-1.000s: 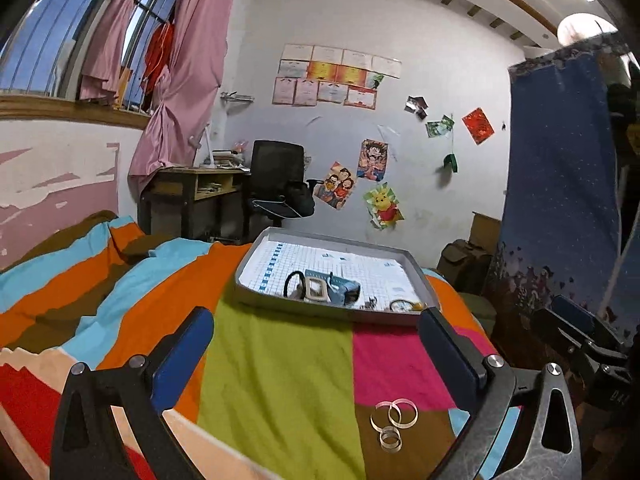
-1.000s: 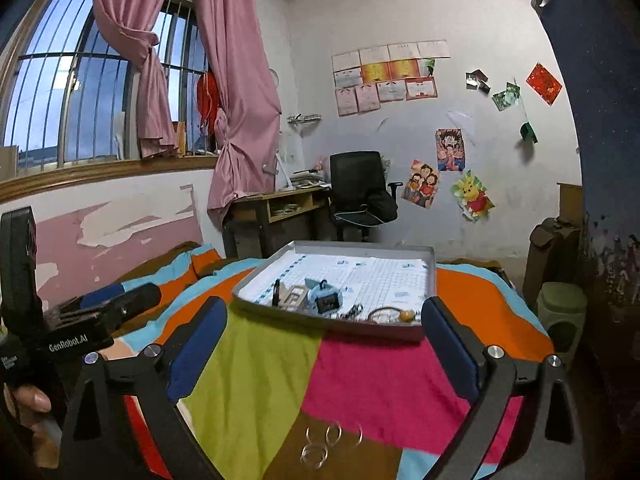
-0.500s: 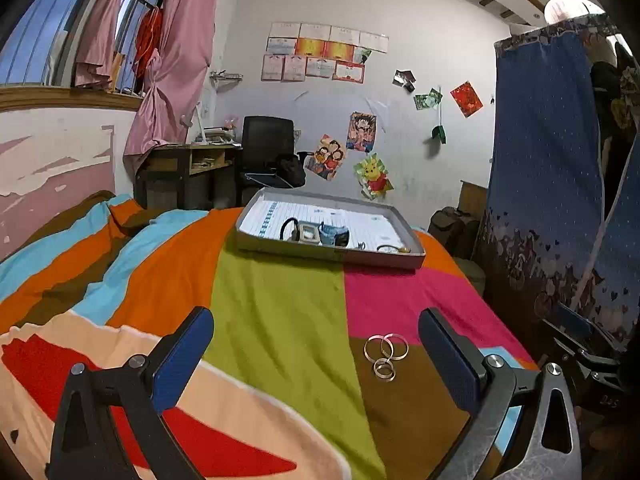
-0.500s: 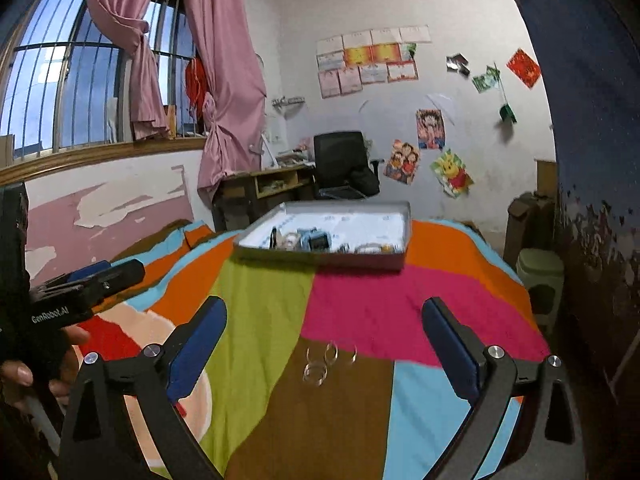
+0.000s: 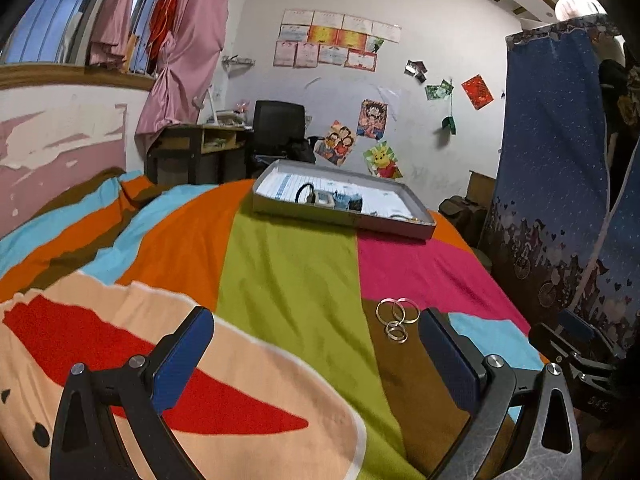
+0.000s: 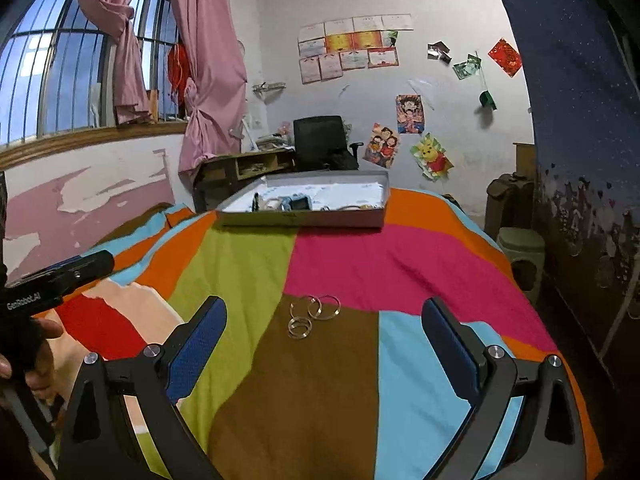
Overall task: Organize jewelry
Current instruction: 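Withdraw both grippers back toward the silver key rings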
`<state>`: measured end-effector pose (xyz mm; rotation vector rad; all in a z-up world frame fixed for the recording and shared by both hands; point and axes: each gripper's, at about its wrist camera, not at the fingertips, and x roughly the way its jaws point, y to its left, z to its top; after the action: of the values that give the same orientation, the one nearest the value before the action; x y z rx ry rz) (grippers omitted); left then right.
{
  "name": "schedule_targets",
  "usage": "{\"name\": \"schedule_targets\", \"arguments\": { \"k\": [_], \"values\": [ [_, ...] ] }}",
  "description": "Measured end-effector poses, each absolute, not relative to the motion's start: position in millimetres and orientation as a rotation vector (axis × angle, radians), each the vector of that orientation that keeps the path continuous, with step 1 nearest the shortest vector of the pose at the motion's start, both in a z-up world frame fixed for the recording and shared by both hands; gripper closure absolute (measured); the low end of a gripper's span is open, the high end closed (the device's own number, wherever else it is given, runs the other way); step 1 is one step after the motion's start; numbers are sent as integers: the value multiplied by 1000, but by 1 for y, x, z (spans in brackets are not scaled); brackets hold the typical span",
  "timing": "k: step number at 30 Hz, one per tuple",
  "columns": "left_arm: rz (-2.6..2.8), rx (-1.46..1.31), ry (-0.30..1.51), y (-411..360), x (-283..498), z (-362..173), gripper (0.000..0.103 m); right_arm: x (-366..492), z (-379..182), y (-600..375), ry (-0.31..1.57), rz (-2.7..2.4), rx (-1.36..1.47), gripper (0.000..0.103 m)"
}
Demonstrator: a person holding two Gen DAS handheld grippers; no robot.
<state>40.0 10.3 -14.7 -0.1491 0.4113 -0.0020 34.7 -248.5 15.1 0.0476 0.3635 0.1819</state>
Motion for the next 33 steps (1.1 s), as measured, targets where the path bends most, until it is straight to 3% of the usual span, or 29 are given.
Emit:
{"name": "schedule_targets", "arguments": {
  "k": [5,33],
  "values": [
    [-3,-122,455,9,46,-26,0,38,5,-248,416,158,39,2],
    [-187,-132,673,-31,155,-89,0,111,-36,-276,559,174,62,2]
  ]
}}
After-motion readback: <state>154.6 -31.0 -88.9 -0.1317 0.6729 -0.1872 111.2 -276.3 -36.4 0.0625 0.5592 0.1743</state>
